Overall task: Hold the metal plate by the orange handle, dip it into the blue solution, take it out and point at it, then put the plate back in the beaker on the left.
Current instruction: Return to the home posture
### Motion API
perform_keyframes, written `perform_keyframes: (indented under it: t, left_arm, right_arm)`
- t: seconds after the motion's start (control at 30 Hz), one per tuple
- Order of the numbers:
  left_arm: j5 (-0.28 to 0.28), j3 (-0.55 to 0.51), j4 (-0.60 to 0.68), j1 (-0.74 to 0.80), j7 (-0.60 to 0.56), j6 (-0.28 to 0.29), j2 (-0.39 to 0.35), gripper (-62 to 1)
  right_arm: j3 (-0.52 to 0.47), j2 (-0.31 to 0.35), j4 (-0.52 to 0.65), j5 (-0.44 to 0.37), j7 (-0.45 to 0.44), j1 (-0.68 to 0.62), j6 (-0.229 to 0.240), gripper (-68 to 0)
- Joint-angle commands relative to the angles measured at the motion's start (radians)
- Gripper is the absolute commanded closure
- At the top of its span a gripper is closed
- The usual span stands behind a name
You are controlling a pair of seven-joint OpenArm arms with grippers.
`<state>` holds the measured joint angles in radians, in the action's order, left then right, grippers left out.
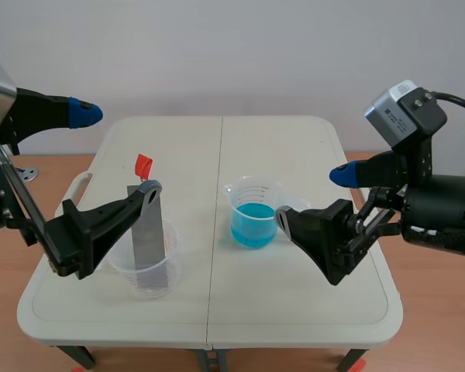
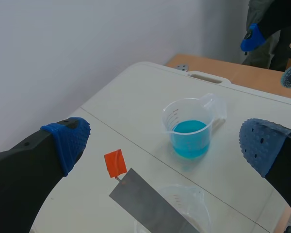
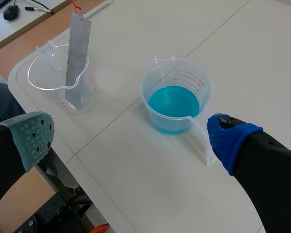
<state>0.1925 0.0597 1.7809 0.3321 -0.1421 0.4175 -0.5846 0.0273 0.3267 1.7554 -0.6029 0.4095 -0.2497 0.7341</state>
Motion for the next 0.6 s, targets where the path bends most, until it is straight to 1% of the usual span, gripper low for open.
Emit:
perform_keyframes:
  t: [0.0,0.57]
  left_arm:
    - [0.01,0.003,0.016,-0.003,-0.011,-0.004,0.0,-62.3]
    - [0.006,0.005,0.016,-0.003,0.005,-0.004,0.0,-62.3]
  right_arm:
    - [-0.002,0.003,0.013,-0.011,-0.01,0.011,0.011,-66.3]
    - [-0.002,0.003,0.013,-0.01,-0.004,0.011,0.011,-66.3]
